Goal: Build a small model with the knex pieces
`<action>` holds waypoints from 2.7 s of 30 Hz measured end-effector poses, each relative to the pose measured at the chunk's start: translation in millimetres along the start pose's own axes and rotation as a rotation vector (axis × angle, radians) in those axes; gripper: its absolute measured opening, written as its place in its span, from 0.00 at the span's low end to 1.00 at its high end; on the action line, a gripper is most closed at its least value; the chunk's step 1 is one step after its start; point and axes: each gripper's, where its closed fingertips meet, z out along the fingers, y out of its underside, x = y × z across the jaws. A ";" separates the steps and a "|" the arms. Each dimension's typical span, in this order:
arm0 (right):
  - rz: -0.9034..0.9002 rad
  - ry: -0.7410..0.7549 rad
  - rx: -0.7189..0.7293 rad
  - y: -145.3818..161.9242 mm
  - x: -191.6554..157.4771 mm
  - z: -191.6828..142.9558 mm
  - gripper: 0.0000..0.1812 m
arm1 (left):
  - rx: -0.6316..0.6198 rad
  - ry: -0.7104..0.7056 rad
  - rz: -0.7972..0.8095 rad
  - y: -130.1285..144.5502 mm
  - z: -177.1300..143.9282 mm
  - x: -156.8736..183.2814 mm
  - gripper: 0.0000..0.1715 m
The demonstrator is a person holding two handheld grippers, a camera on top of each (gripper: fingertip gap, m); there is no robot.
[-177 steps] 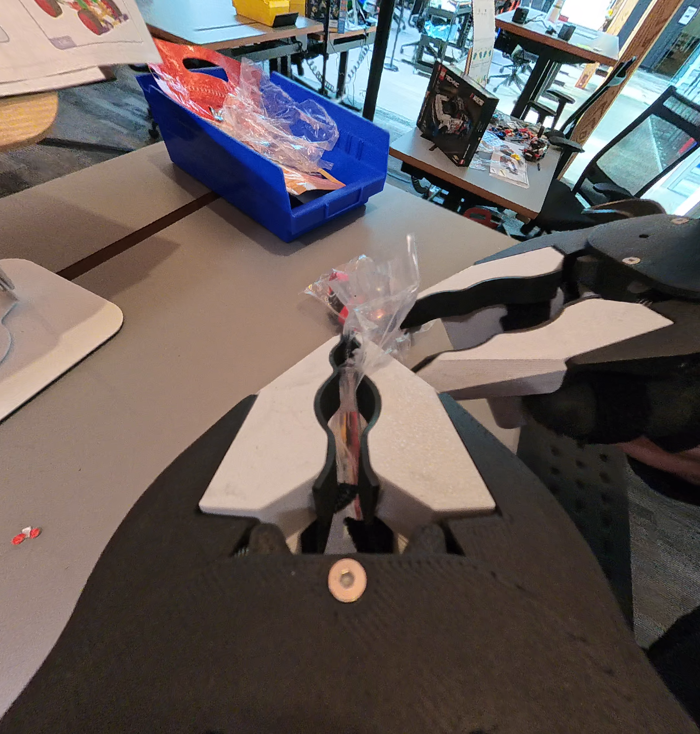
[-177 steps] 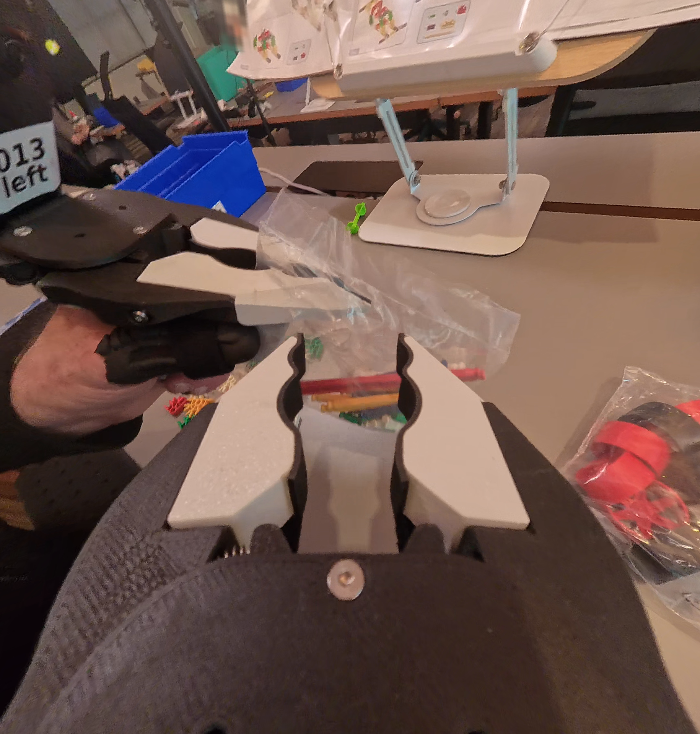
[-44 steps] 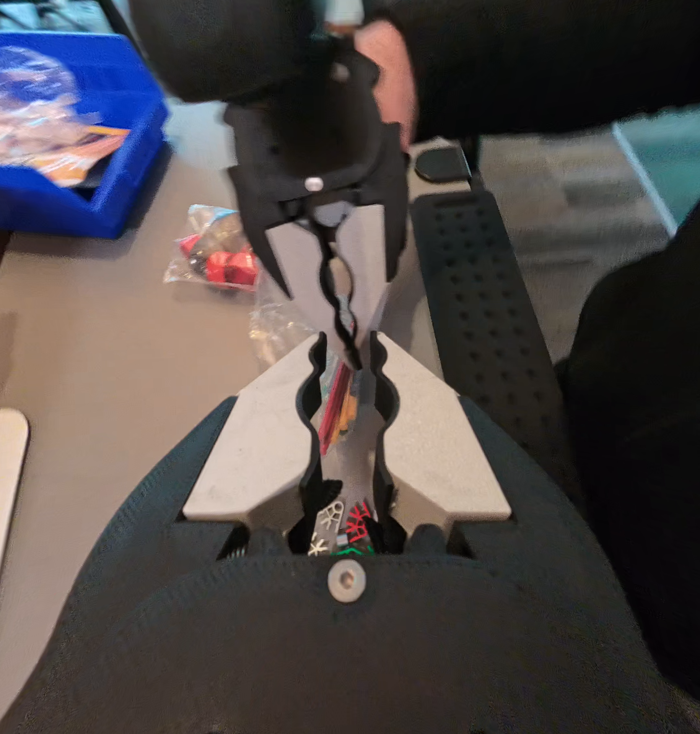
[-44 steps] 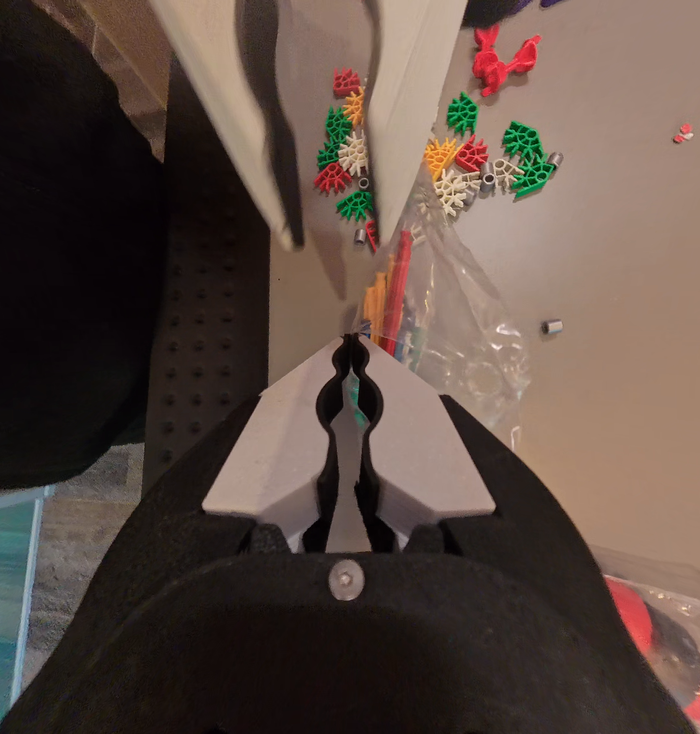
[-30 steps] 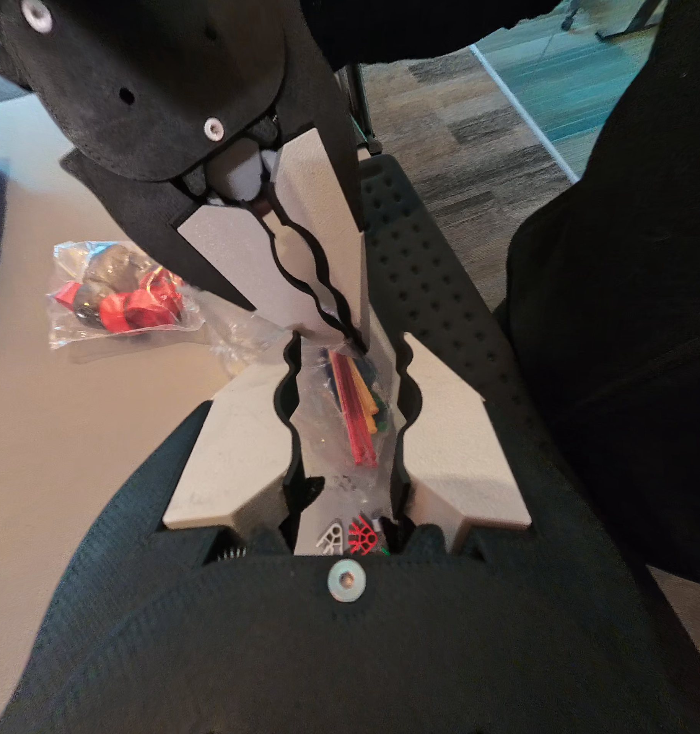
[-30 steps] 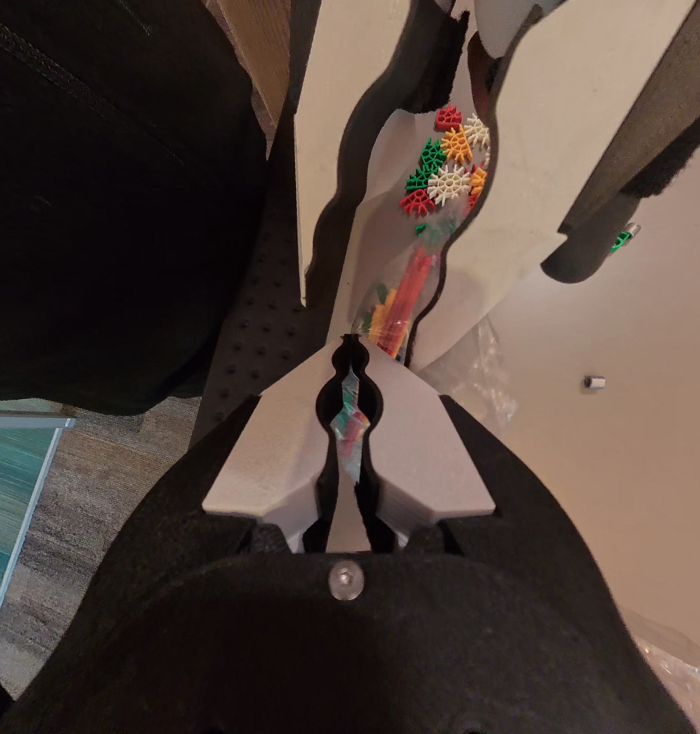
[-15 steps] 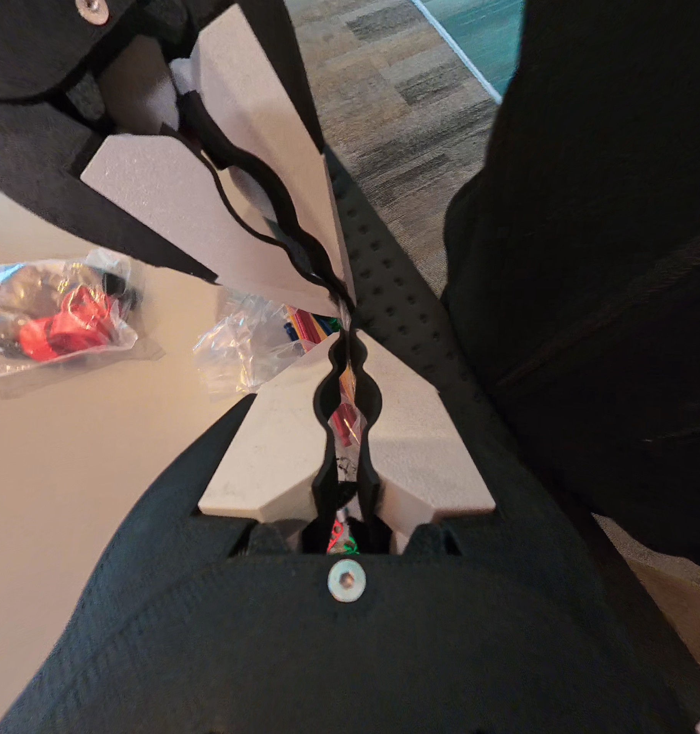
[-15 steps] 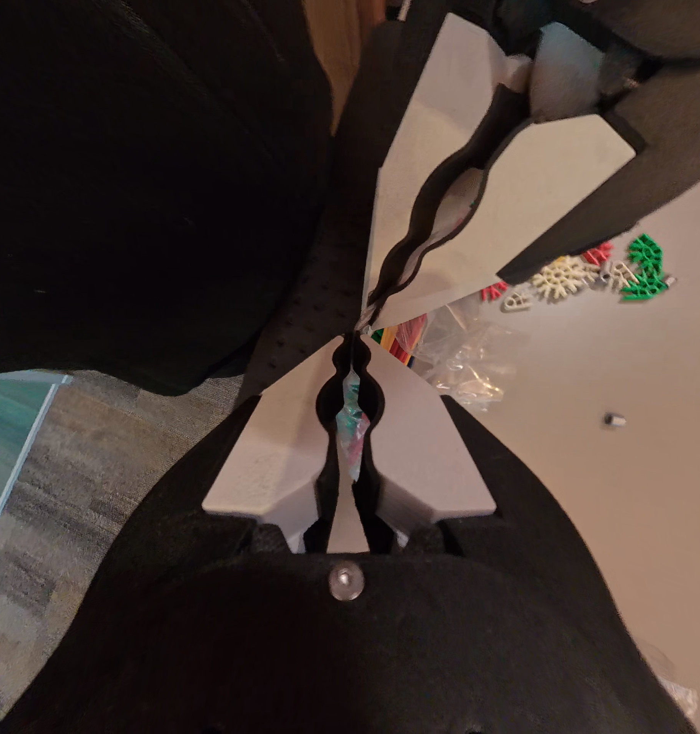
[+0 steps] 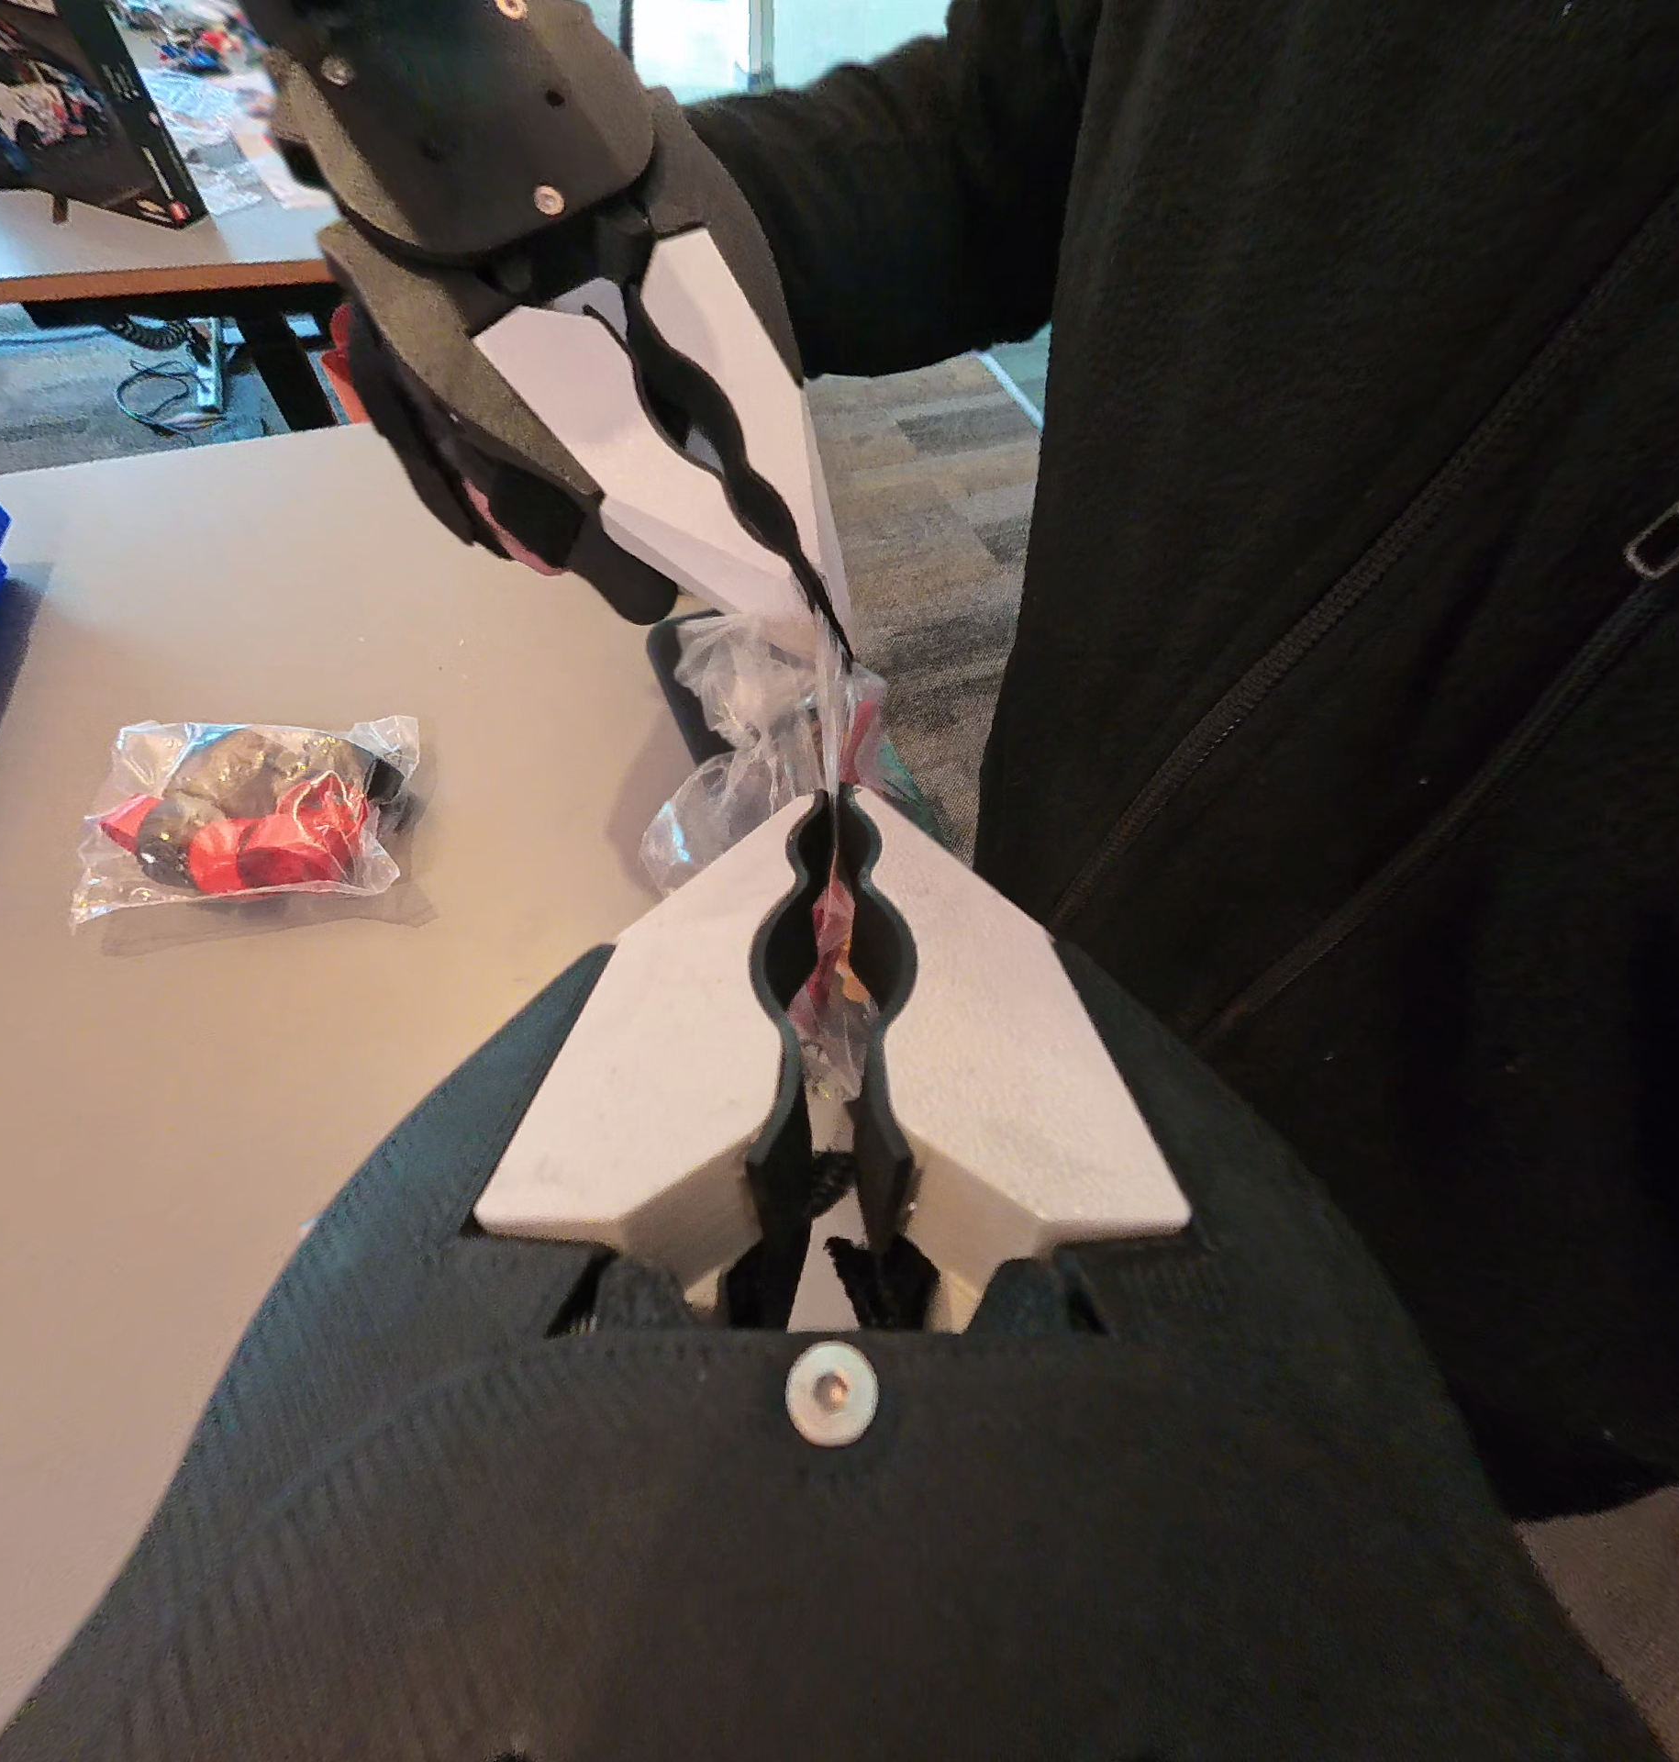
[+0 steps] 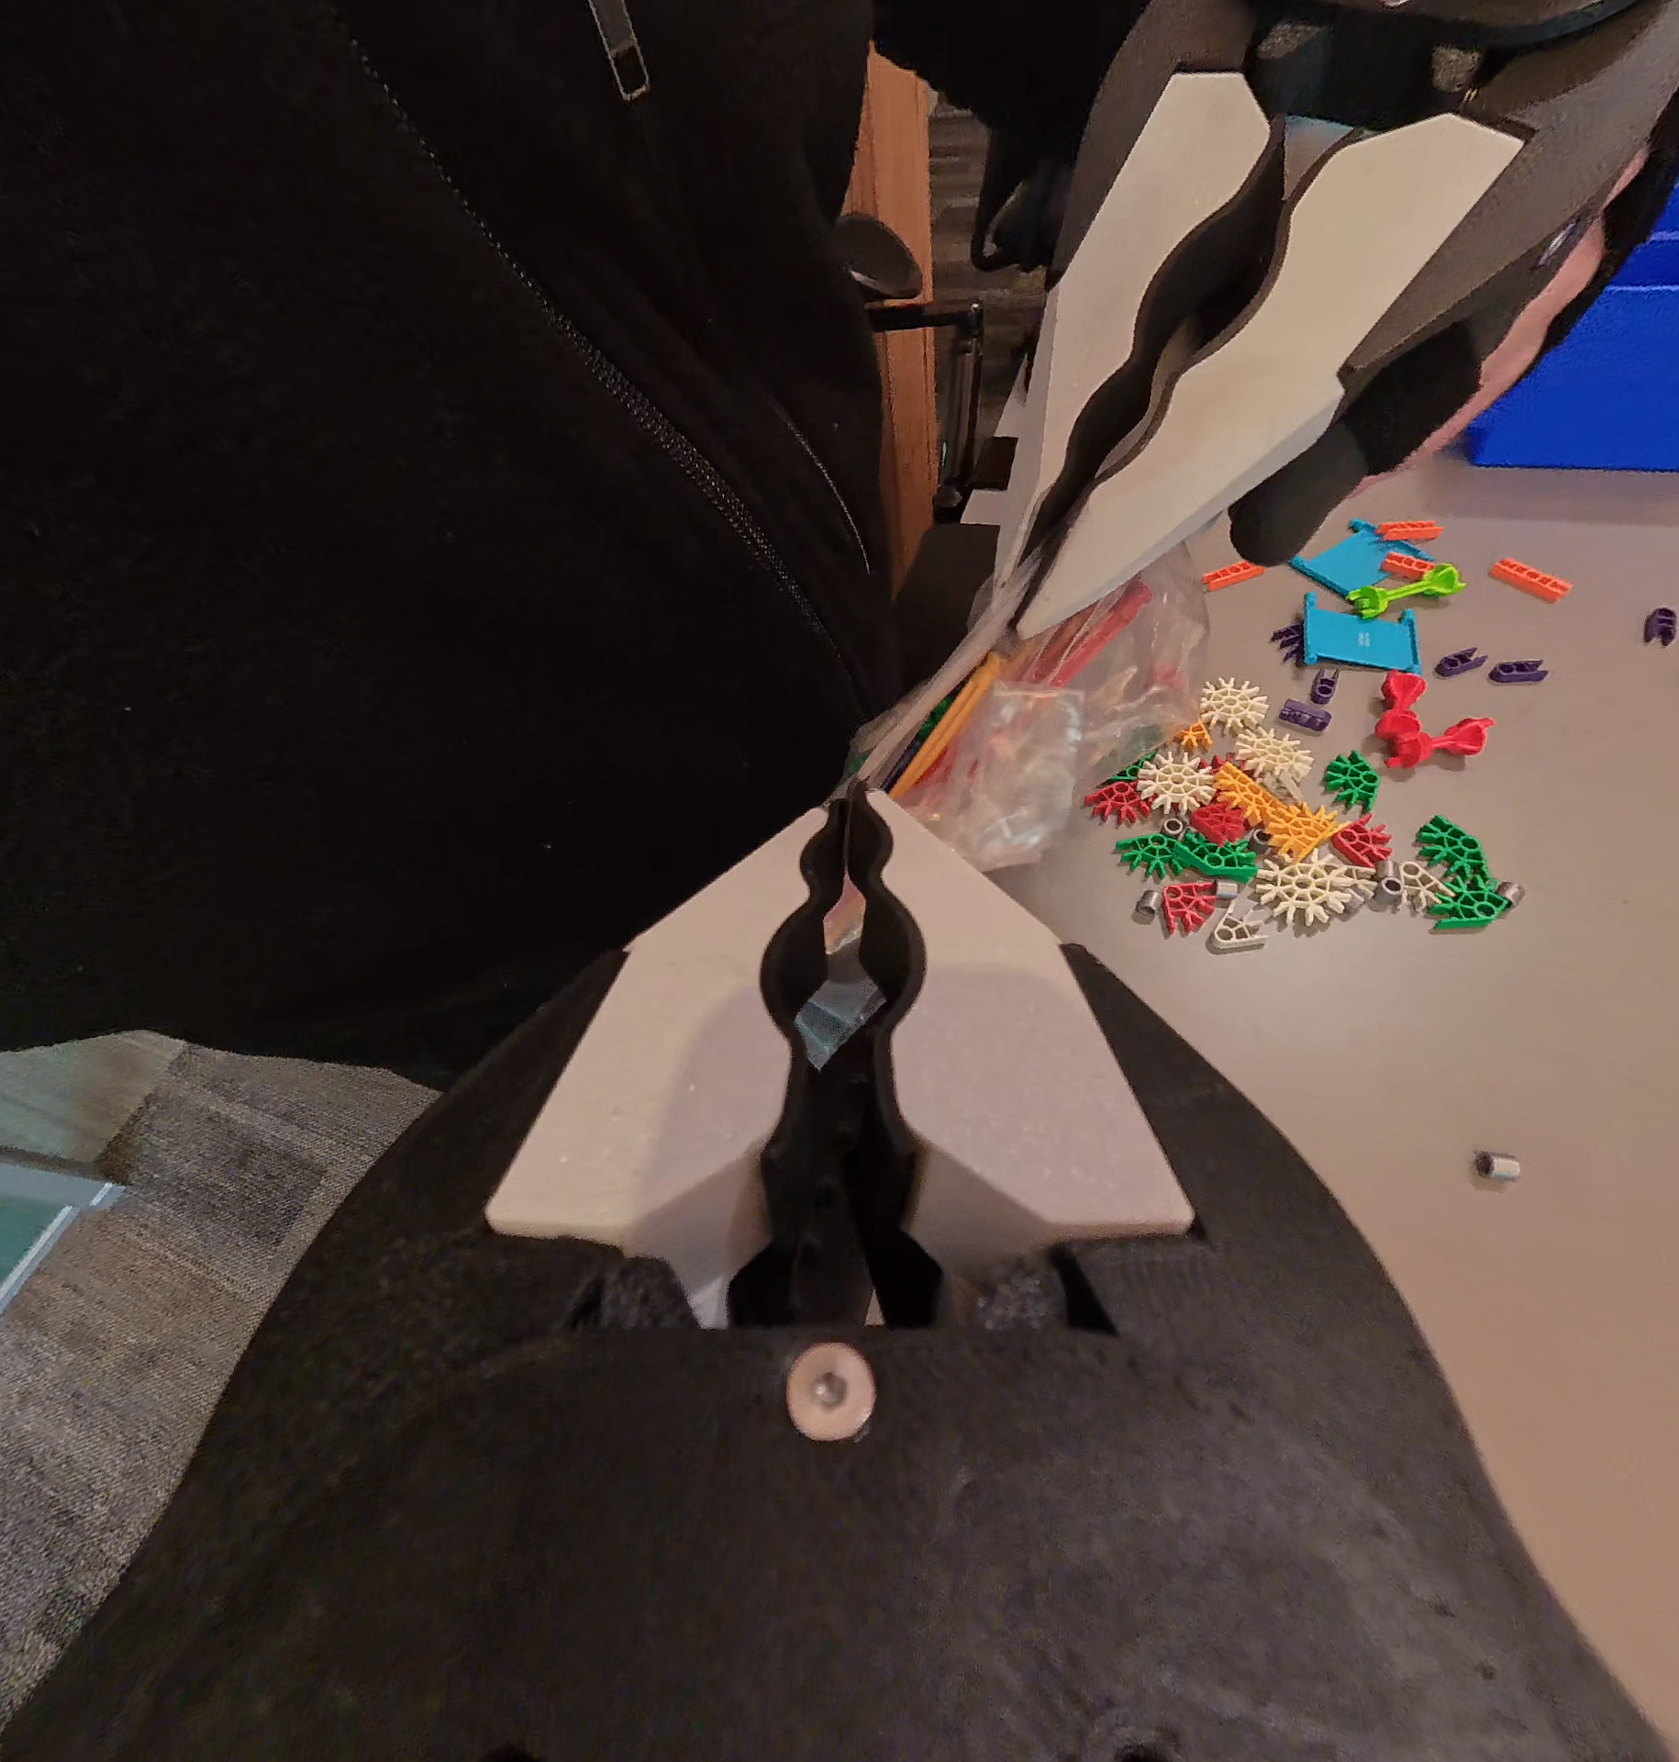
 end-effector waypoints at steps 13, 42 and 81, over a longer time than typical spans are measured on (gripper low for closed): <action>0.311 0.186 0.015 67.2 62.1 13.3 0.00 | -0.026 -0.166 -0.222 74.8 34.1 -41.5 0.00; 0.959 0.504 0.131 161.0 103.0 34.2 0.38 | -0.037 -0.363 -0.458 118.1 51.1 -91.8 0.00; 0.535 0.376 0.062 53.4 136.3 -8.9 0.02 | 0.249 -0.280 -0.836 154.0 12.8 -136.0 0.00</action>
